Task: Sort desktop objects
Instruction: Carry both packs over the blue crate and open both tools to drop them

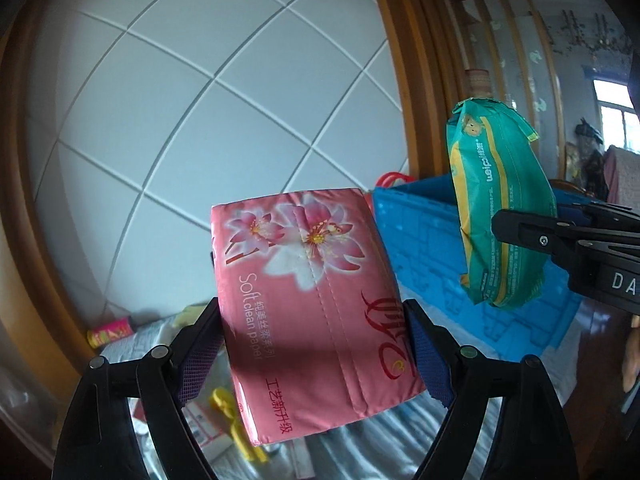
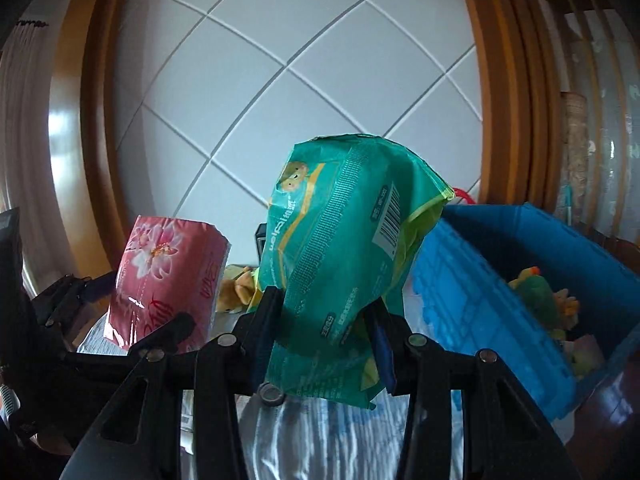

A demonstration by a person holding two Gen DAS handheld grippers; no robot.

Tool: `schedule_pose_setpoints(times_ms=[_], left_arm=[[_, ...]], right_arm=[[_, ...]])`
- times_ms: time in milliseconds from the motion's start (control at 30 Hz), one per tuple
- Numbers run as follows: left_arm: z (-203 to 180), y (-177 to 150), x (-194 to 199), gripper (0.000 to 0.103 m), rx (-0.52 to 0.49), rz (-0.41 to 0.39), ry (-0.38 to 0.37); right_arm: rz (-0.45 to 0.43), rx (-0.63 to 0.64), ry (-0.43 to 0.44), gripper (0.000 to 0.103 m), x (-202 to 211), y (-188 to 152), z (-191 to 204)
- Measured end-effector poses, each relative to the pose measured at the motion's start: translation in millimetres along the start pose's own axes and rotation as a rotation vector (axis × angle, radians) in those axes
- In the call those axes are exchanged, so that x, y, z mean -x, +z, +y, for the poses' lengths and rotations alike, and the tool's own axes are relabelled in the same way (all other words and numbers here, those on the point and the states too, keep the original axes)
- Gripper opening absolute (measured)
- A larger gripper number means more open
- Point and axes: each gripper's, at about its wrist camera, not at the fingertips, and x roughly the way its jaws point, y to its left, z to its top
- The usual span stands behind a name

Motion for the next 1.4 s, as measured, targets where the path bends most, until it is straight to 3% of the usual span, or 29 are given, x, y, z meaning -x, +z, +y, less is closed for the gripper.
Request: schedule_pose_setpoints(times_ms=[167, 300, 500, 700, 900, 1133, 1400], left_arm=[[-81.5, 55.6, -17.4, 0.086, -0.018, -0.065, -0.075], [-148.5, 96.1, -47.5, 0.086, -0.007, -0.071, -0.123], [-245.3, 150.3, -82.1, 0.087, -0.018, -0.086, -0.155], [-306.1, 185.5, -124.9, 0.087, -0.036, -0.047, -0.149], [-339.5, 201.2, -149.1, 0.092, -0.066, -0.02, -0.13], [-349.9, 201.0, -148.0, 0.099, -0.083, -0.031, -0.118], [-358.3, 196.3, -146.0, 0.1, -0.093, -0.037, -0.1]], right_arm=[[-0.052, -0.025, -0.089, 0.042, 35.6, 22.8, -92.1], [-0.062, -0.027, -0.161, 0.042, 48.0, 40.3, -170.3], [-0.01, -0.044, -0.235, 0.042, 41.0, 56.7, -288.9], [0.063, -0.088, -0.278, 0.042, 8.8, 50.9, -374.6], [0.078, -0.137, -0.284, 0.046, -6.9, 44.8, -407.9], [0.054, -0.153, -0.276, 0.065, -18.4, 45.1, -424.8], [0.043, -0.145, -0.274, 0.065, -16.8, 45.1, -426.5]])
